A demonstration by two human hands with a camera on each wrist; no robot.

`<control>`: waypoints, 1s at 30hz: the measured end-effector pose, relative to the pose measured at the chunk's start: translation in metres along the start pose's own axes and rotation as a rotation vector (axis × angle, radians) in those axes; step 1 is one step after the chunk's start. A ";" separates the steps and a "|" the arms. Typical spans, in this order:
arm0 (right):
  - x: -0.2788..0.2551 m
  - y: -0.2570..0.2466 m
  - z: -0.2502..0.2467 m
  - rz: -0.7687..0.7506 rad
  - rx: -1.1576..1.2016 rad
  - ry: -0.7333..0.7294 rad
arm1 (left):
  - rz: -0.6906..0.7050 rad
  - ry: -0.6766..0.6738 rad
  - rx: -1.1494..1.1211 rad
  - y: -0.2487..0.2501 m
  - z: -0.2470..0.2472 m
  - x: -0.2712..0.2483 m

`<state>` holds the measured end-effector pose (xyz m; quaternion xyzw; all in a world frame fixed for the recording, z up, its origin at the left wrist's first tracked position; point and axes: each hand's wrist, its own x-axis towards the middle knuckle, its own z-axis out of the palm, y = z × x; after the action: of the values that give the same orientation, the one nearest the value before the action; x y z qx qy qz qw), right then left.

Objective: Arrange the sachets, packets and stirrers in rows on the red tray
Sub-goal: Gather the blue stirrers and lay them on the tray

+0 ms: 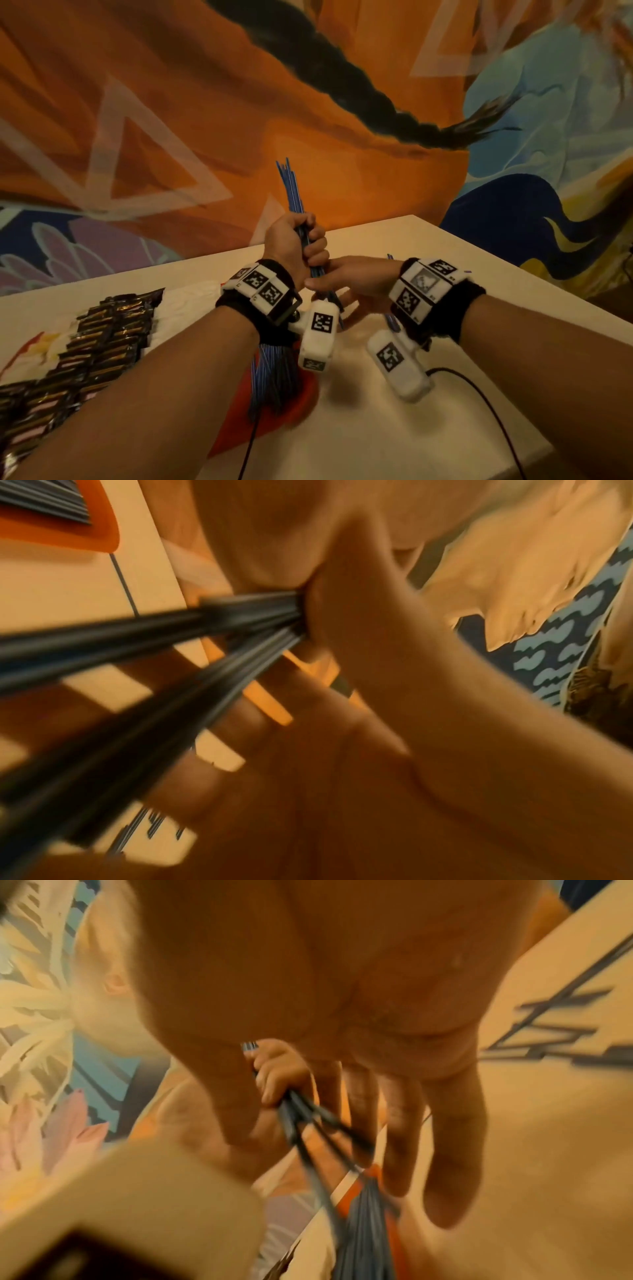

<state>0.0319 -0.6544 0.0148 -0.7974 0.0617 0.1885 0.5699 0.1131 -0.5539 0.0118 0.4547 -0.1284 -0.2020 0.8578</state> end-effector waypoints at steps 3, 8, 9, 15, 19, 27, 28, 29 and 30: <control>0.005 -0.009 0.021 0.012 0.090 -0.057 | 0.033 -0.045 -0.026 0.013 -0.011 -0.005; 0.016 -0.025 0.036 0.025 0.246 -0.040 | 0.049 -0.123 -0.088 0.032 -0.037 -0.020; 0.018 -0.029 0.039 0.030 0.232 -0.030 | 0.053 -0.127 -0.099 0.035 -0.041 -0.023; 0.037 -0.036 0.060 0.014 0.193 -0.061 | 0.159 -0.100 -0.099 0.055 -0.058 -0.038; 0.042 -0.036 0.077 0.051 0.223 -0.167 | 0.234 -0.098 -0.078 0.066 -0.067 -0.048; 0.052 -0.050 0.092 -0.108 0.451 -0.181 | 0.334 -0.100 -0.061 0.066 -0.081 -0.057; 0.053 -0.050 0.093 -0.134 0.467 -0.205 | 0.341 -0.094 -0.064 0.066 -0.083 -0.057; 0.054 -0.051 0.094 -0.160 0.480 -0.225 | 0.346 -0.089 -0.072 0.066 -0.085 -0.058; 0.055 -0.052 0.094 -0.178 0.473 -0.245 | 0.351 -0.085 -0.084 0.065 -0.087 -0.058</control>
<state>0.0769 -0.5423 0.0137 -0.6158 -0.0359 0.2130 0.7578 0.1120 -0.4305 0.0157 0.3802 -0.2334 -0.0737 0.8919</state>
